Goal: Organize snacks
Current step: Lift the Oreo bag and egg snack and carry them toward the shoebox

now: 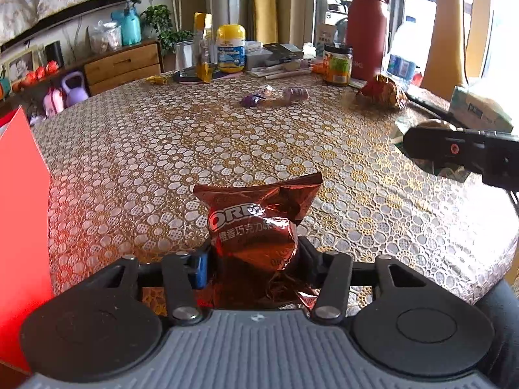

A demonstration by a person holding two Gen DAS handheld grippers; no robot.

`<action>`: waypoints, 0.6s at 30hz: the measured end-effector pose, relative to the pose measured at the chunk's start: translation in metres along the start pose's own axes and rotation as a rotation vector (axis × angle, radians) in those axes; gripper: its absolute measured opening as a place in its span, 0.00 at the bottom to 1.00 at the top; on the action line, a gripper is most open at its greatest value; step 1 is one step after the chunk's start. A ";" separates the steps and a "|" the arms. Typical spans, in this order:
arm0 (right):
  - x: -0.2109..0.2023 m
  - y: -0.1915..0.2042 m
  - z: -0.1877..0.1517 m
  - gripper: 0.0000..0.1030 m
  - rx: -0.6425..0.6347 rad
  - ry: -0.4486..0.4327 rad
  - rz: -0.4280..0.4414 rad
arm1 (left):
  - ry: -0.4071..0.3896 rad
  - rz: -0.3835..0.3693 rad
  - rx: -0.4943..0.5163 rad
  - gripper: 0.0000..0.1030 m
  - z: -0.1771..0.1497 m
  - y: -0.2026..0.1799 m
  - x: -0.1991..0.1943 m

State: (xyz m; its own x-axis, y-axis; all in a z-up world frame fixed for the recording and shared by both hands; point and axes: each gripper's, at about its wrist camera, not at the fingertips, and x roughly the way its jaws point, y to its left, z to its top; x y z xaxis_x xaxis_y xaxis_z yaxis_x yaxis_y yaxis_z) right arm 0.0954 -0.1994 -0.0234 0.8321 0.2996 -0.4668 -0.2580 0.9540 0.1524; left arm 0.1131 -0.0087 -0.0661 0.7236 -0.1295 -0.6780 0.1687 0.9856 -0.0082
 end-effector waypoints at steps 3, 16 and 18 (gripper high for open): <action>-0.001 0.002 0.002 0.43 -0.006 -0.004 0.002 | -0.034 -0.003 -0.014 0.49 0.004 0.003 -0.011; -0.013 0.033 0.020 0.43 -0.060 -0.053 0.053 | -0.188 0.024 -0.068 0.49 0.026 0.028 -0.087; -0.014 0.040 0.023 0.43 -0.073 -0.059 0.067 | -0.201 0.038 -0.082 0.49 0.025 0.035 -0.096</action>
State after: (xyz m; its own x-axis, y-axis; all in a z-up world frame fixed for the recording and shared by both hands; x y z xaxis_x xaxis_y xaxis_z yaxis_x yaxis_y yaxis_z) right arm 0.0847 -0.1654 0.0088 0.8388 0.3636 -0.4052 -0.3472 0.9306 0.1163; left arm 0.0666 0.0354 0.0174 0.8488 -0.1026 -0.5187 0.0893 0.9947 -0.0505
